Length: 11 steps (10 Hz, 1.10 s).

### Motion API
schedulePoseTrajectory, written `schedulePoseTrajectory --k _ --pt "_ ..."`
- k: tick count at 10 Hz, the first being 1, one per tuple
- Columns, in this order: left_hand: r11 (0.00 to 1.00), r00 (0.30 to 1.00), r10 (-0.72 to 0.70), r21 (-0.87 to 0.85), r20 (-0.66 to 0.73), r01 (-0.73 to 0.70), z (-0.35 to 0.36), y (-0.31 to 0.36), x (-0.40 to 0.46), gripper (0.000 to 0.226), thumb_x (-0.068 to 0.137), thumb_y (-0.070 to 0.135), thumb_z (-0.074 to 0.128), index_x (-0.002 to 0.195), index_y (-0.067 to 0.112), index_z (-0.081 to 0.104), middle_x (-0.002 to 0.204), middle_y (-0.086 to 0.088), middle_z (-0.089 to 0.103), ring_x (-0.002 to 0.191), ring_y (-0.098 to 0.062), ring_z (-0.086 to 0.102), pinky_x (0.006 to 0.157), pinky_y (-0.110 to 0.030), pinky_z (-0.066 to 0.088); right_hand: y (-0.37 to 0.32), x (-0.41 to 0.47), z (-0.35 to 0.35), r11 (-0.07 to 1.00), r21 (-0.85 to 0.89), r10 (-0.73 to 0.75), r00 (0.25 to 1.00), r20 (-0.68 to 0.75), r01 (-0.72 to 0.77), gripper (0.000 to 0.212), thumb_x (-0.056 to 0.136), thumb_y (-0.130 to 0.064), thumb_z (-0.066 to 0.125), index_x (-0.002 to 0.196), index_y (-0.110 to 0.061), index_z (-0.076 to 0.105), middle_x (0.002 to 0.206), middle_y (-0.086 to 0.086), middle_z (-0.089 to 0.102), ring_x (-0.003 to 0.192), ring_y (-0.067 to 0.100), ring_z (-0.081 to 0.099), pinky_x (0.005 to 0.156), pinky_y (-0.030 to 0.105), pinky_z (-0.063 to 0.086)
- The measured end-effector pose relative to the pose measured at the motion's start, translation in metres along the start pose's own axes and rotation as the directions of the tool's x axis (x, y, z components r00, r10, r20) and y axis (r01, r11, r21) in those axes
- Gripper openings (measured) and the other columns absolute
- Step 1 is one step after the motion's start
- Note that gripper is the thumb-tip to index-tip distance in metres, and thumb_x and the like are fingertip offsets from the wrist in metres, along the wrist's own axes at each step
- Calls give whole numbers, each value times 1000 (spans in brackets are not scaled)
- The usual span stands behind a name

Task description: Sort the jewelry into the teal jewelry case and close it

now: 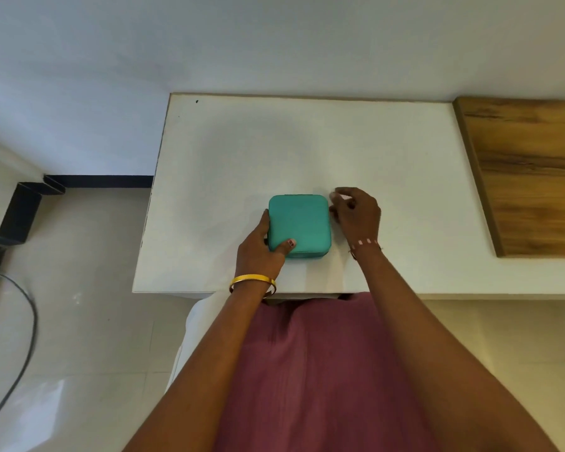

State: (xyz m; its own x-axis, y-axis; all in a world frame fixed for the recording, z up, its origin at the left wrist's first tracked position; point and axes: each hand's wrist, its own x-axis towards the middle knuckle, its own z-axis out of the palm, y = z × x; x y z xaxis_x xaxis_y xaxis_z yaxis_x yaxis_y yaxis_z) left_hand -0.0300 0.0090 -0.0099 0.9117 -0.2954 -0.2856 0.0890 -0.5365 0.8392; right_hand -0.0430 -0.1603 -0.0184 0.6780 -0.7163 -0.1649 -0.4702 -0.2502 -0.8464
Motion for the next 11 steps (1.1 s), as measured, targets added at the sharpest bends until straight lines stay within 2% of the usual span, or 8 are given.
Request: schedulePoseTrajectory --k 1,2,3,5,6,8,10,11 --pt "1000 1000 17 10 -23 -17 2 -5 -7 64 84 24 61 140 23 30 130 -5 54 113 -23 53 82 -15 34 4 -36 -3 939 305 174 985 -15 -161 4 87 -15 59 86 -17 63 85 10 69 76 22 65 76 36 55" --pt "998 998 65 20 1 -65 4 -11 -21 67 87 34 55 142 23 20 133 -9 52 117 -25 52 85 -14 35 6 -79 2 933 331 127 989 74 -144 20 85 -12 62 105 -11 59 100 1 62 94 15 60 77 17 51" --pt "995 995 91 27 46 -92 4 -16 -26 74 80 35 48 143 24 11 129 -12 53 113 -25 53 87 -21 39 5 -91 10 968 235 72 994 82 -89 42 83 -11 65 122 -7 52 115 3 59 103 11 54 84 15 45" --pt "976 991 132 180 -34 -124 -10 -19 4 67 88 12 54 143 18 16 112 -24 60 97 -35 56 76 -26 39 -6 -71 26 977 211 19 996 83 -36 45 81 -14 67 124 -6 53 120 10 61 100 11 54 71 -2 40" --pt "971 990 135 204 -52 -121 -24 -16 26 67 88 11 53 143 17 15 112 -26 60 97 -36 57 77 -28 39 -21 -55 43 978 211 -13 996 88 -5 43 81 -16 67 122 -7 55 117 10 63 95 11 55 69 0 40" --pt "982 995 84 170 -47 -75 -47 -11 71 66 90 12 51 143 17 13 139 -15 44 123 -32 46 103 -33 35 -46 -20 75 980 193 -72 991 111 50 43 81 -16 68 120 -3 56 116 13 64 101 20 59 79 16 43" --pt "999 999 26 47 -28 -25 -53 -10 73 66 91 14 49 144 14 10 143 -12 39 129 -28 41 105 -33 32 -42 -16 72 969 246 -65 984 169 22 47 84 -19 65 127 -5 51 120 10 62 102 14 58 76 4 42" --pt "993 997 -77 -95 -29 74 -56 -7 56 62 93 13 45 144 13 9 145 -12 36 132 -24 38 105 -26 27 -39 -28 59 966 236 30 952 304 -106 59 91 -28 53 140 -4 30 146 9 37 130 16 40 92 9 30"
